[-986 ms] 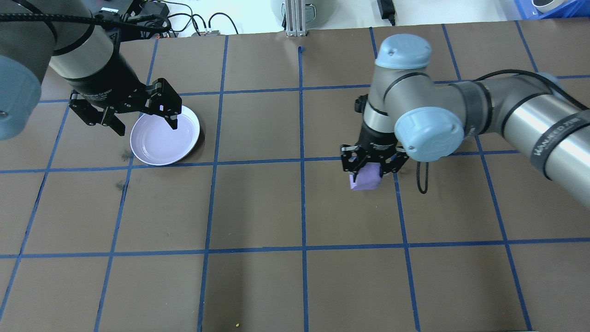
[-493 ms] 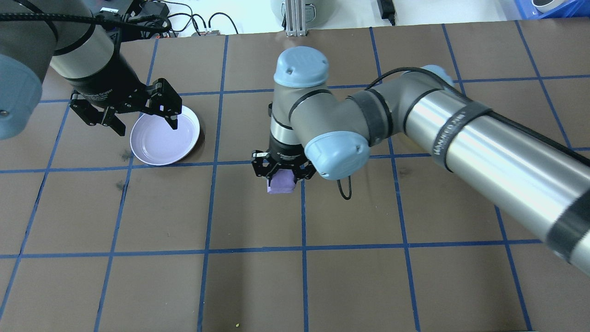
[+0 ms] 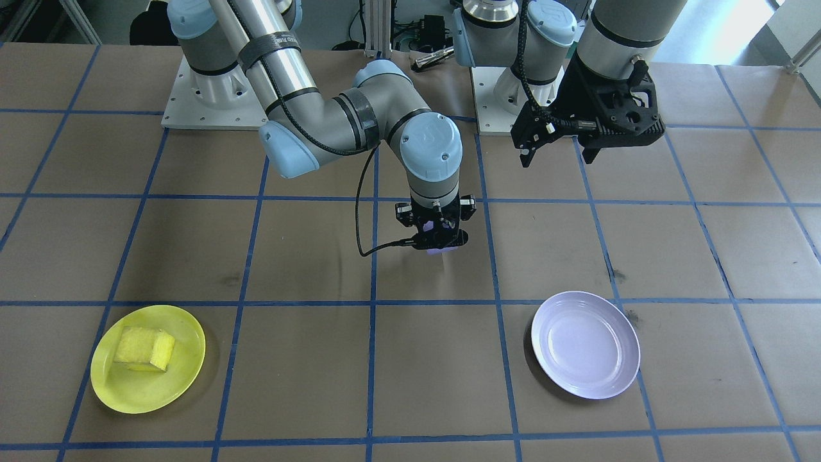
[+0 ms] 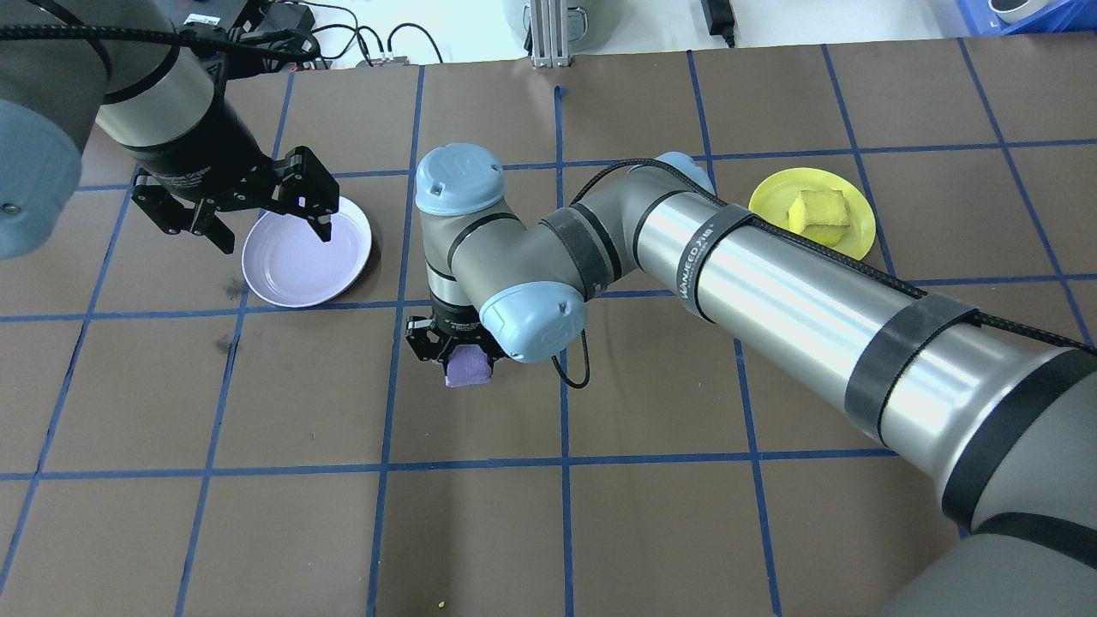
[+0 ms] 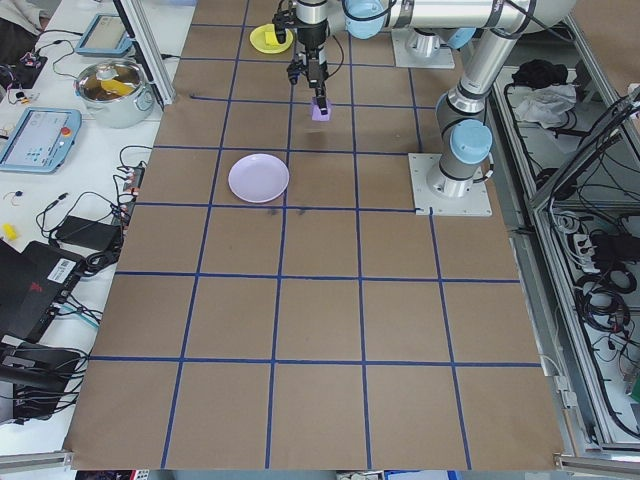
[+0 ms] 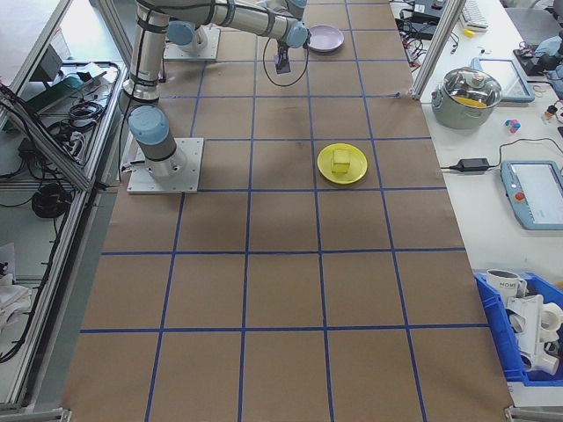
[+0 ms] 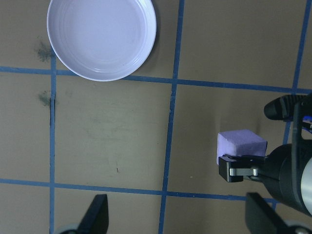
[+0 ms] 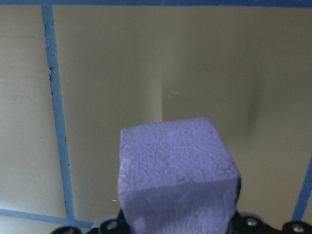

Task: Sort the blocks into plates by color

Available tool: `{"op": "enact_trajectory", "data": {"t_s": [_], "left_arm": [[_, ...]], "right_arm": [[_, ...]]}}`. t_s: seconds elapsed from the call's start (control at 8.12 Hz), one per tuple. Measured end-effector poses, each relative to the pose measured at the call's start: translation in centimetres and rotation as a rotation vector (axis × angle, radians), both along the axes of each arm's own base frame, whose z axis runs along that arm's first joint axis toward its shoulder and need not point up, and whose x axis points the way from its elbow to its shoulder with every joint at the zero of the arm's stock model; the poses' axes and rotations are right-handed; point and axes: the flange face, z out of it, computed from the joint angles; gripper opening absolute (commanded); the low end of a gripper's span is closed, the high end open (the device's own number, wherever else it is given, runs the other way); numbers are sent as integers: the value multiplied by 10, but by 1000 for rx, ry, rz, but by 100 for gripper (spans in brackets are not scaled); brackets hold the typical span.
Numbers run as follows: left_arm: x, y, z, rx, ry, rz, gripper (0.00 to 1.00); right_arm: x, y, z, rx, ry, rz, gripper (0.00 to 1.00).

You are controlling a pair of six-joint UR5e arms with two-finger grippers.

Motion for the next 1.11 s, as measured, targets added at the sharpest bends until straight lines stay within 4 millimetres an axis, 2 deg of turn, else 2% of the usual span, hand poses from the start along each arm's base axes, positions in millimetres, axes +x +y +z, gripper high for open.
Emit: {"op": "enact_trajectory", "data": {"t_s": [0.25, 0.37, 0.49, 0.62, 0.74, 0.86, 0.99, 1.11], "left_arm": [[0, 0, 0, 2, -4, 0, 100], [0, 1, 1, 1, -5, 0, 100], [0, 2, 1, 1, -6, 0, 100], [-1, 0, -2, 6, -4, 5, 100], [-3, -3, -7, 14, 2, 20, 100], [-10, -5, -12, 24, 5, 50, 100], [-23, -6, -19, 35, 4, 77, 100], [-38, -8, -29, 54, 2, 117, 100]], "right_arm": [[-5, -3, -1, -22, 42, 11, 100], [-15, -8, 5, -29, 56, 4, 100], [-36, -19, 18, -25, 64, 1, 100], [-69, -35, 39, -24, 61, -8, 100], [-114, -51, 65, -18, 57, -16, 100], [-164, -63, 89, -1, 64, -29, 100], [-225, -67, 112, 36, 109, -31, 100], [-280, -63, 139, 61, 149, -28, 100]]}}
